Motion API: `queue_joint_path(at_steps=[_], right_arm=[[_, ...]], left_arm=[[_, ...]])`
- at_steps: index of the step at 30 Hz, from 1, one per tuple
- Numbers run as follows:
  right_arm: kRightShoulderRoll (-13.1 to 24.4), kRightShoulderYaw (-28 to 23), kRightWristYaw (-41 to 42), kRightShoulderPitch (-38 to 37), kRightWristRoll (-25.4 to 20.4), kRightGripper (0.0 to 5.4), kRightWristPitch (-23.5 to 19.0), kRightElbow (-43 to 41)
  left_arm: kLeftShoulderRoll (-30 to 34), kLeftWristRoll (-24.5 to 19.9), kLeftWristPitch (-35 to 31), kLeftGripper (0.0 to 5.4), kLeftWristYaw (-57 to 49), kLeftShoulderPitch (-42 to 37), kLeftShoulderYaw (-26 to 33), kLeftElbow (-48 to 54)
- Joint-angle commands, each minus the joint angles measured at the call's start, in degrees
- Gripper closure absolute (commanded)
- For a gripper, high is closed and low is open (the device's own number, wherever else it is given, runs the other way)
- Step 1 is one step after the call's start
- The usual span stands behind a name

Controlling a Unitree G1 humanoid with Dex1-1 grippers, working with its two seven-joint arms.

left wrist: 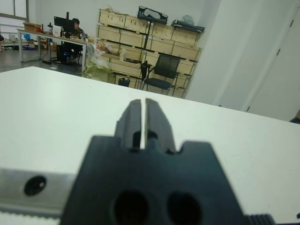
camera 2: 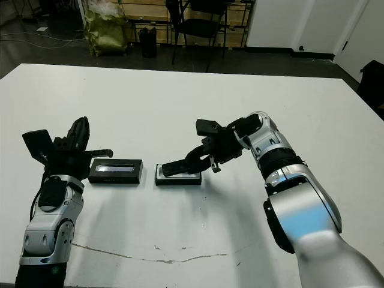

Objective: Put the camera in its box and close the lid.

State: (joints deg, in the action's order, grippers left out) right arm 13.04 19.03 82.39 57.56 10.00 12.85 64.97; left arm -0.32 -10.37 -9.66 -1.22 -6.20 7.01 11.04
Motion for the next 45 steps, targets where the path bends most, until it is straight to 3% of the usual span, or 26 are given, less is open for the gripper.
queue_joint_path(at_steps=[1,11,18,38,45], right_arm=[[-0.37,0.78,-0.39,0.24,1.13,4.75,-1.26,0.15],[-1.38,2.23,-1.98,0.63,3.28,4.75,0.06,-0.54],[-2.77,2.82,-1.52,0.88,3.53,4.75,-2.22,-0.56],[-5.79,3.47,-0.57,0.57,3.66,4.75,0.42,0.40],[-5.92,3.88,0.69,0.55,3.44,4.75,-2.63,0.50]], left_arm=[[-0.22,-0.20,-0.81,5.40,-0.12,0.84,0.15,-0.50],[-0.62,-0.09,-0.25,5.40,-0.25,0.89,-0.07,-0.81],[-0.70,0.71,-0.58,5.40,-0.74,1.22,-0.40,-0.25],[-1.08,1.16,0.24,5.40,-1.14,1.53,-0.62,-0.49],[-1.42,0.60,-0.70,5.40,-1.38,1.59,-0.45,0.06]])
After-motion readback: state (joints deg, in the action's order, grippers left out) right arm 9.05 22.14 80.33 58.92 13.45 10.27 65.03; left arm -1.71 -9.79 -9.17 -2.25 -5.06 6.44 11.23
